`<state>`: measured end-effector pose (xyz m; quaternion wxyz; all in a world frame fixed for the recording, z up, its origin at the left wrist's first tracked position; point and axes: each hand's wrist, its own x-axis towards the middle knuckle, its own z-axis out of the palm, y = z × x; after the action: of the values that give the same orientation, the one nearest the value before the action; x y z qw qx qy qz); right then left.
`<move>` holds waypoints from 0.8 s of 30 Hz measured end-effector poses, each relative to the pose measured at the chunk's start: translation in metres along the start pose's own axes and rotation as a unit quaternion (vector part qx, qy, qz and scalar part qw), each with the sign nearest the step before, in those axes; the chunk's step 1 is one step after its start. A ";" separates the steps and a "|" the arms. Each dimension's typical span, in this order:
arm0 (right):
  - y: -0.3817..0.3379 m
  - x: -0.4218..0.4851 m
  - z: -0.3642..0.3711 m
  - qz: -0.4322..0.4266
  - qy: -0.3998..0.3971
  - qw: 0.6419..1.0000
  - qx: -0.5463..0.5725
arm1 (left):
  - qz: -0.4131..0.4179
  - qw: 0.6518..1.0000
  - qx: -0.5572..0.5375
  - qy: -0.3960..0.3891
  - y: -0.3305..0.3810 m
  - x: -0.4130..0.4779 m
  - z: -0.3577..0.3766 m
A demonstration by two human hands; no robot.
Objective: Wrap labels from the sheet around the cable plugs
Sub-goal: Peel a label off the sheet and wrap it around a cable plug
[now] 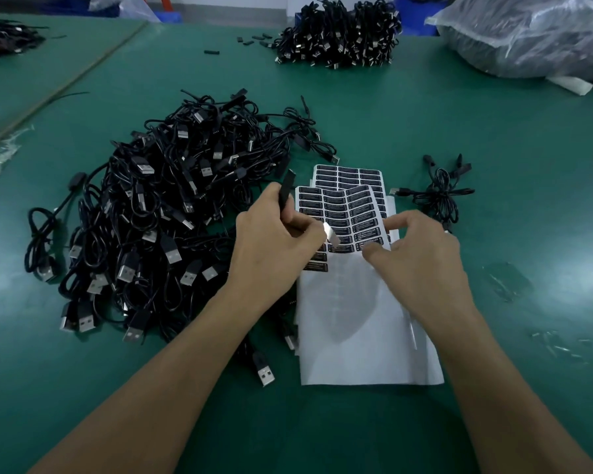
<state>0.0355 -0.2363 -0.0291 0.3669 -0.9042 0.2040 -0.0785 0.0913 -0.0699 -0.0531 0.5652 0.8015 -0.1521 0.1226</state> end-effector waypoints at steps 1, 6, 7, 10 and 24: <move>0.001 -0.001 0.000 0.005 0.001 0.999 -0.040 | -0.003 1.000 -0.002 0.005 0.000 0.000 0.000; -0.005 -0.009 -0.002 -0.109 0.088 0.986 -0.094 | 0.006 1.000 -0.009 -0.010 0.003 -0.001 0.002; -0.010 -0.010 -0.001 -0.146 0.096 0.982 -0.075 | 0.005 1.000 -0.009 -0.009 0.003 -0.001 0.002; -0.018 -0.016 0.011 -0.213 0.068 0.971 -0.084 | -0.010 1.000 -0.002 -0.004 0.001 0.001 0.003; -0.018 -0.014 0.024 -0.198 0.072 0.975 -0.072 | -0.047 0.999 0.007 -0.004 0.004 0.000 0.002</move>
<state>0.0354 -0.2031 -0.0339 0.2622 -0.9426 0.0520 -0.2000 0.0897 -0.0734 -0.0499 0.5637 0.8125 -0.1155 0.0939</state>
